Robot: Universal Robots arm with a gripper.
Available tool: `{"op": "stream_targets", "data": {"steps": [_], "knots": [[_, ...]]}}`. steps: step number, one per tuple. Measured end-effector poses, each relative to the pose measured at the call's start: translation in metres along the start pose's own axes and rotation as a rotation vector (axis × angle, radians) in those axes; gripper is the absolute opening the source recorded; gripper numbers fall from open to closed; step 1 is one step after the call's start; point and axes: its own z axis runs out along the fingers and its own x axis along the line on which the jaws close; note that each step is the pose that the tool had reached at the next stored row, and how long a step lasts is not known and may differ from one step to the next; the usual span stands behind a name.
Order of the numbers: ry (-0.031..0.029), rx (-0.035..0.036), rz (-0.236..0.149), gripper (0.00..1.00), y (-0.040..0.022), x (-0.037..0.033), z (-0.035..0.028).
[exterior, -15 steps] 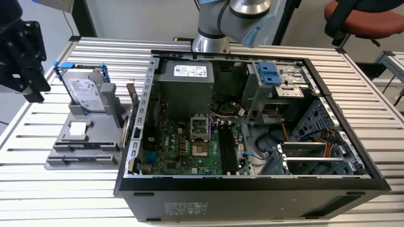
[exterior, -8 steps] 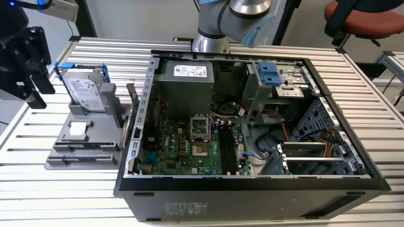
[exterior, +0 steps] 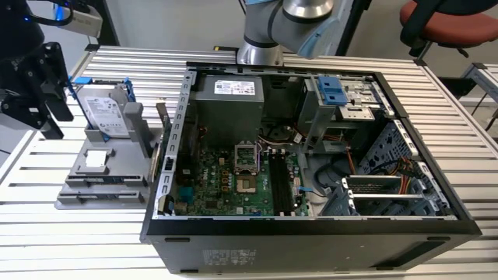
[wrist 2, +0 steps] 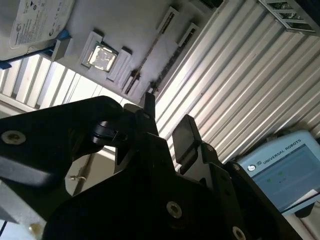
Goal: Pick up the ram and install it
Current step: 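Pick up the ram and move it above insertion slot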
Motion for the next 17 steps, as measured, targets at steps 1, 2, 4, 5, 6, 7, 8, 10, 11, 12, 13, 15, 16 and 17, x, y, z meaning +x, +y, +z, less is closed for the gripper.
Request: {"op": "stream_targets", "data": {"steps": [1, 2, 4, 5, 6, 7, 8, 10, 11, 12, 13, 15, 16, 17], "knots": [[0.0002, -0.0001, 0.000, 1.00, 0.0000, -0.0001, 0.0018], [0.0001, 0.0000, 0.000, 1.00, 0.0000, -0.0003, 0.0036], [0.0001, 0.0000, 0.001, 1.00, 0.0000, -0.0011, 0.0072], [0.0001, 0.0000, 0.001, 1.00, 0.0000, -0.0011, 0.0091], [0.0002, -0.0001, 0.001, 1.00, 0.0000, -0.0012, 0.0109], [0.0002, -0.0001, 0.002, 1.00, -0.0001, -0.0013, 0.0127], [0.0001, 0.0000, 0.002, 1.00, -0.0001, -0.0014, 0.0146], [0.0001, -0.0001, 0.002, 1.00, -0.0001, -0.0017, 0.0181], [0.0001, 0.0000, 0.002, 1.00, -0.0001, -0.0017, 0.0199], [0.0001, 0.0000, 0.002, 1.00, -0.0001, -0.0018, 0.0218], [0.0001, -0.0001, 0.002, 1.00, -0.0001, -0.0018, 0.0236], [0.0001, -0.0001, 0.003, 1.00, -0.0001, -0.0019, 0.0273], [0.0001, -0.0001, 0.003, 1.00, -0.0001, -0.0019, 0.0292], [0.0001, -0.0001, 0.004, 1.00, -0.0001, -0.0020, 0.0308]]}}
